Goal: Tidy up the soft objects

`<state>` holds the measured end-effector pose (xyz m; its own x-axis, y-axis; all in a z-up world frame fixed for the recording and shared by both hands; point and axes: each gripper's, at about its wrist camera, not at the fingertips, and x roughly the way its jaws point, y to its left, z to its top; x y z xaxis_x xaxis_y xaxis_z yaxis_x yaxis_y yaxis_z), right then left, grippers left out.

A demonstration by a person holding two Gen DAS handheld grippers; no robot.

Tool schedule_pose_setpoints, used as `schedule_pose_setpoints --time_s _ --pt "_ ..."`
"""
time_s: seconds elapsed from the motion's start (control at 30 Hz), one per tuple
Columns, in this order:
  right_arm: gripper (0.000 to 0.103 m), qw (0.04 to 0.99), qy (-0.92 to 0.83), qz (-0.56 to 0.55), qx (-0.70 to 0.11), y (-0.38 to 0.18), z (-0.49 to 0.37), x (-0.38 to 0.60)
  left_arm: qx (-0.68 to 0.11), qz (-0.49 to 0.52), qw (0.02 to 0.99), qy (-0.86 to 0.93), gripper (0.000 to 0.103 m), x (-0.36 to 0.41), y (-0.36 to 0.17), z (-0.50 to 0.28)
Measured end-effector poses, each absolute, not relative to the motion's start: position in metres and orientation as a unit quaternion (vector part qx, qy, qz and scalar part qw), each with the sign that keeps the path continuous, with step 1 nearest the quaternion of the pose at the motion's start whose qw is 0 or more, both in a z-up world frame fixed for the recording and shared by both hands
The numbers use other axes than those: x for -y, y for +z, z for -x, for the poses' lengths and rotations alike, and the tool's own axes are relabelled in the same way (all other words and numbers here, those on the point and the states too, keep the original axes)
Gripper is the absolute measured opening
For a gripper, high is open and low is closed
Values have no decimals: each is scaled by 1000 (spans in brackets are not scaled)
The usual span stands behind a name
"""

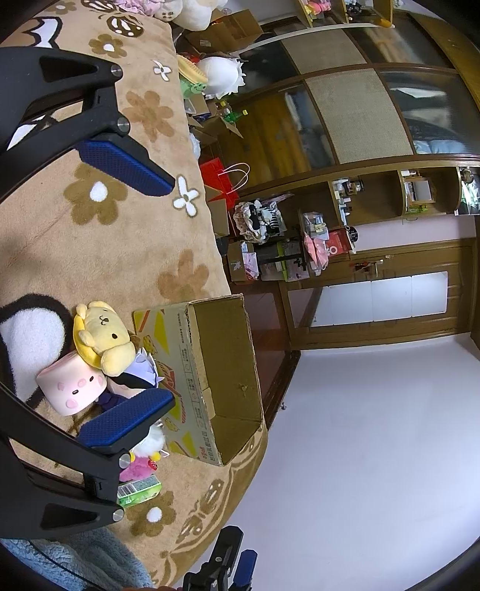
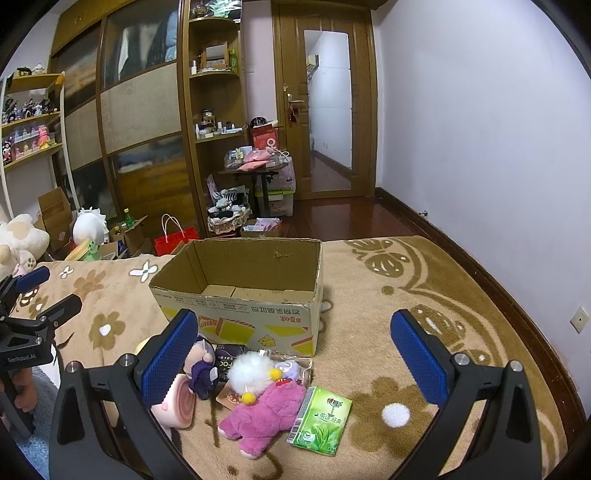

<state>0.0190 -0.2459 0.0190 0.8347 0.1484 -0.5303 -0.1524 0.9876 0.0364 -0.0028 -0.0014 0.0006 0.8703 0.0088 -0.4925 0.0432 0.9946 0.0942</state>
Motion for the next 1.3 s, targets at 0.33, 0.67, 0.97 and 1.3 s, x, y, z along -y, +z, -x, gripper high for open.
schedule_pose_setpoints --time_s 0.33,0.67,0.97,1.3 --pt "103 958 79 4 -277 18 -19 247 -255 -52 965 -9 103 2 0 3" --pt "103 958 79 4 -277 16 -21 248 -255 -53 966 -9 103 2 1 3" --pt "103 958 79 5 -277 17 -21 247 -251 -54 967 -9 103 1 1 4" --pt "103 958 79 5 -277 17 -21 247 -251 -55 966 -8 103 1 2 5"
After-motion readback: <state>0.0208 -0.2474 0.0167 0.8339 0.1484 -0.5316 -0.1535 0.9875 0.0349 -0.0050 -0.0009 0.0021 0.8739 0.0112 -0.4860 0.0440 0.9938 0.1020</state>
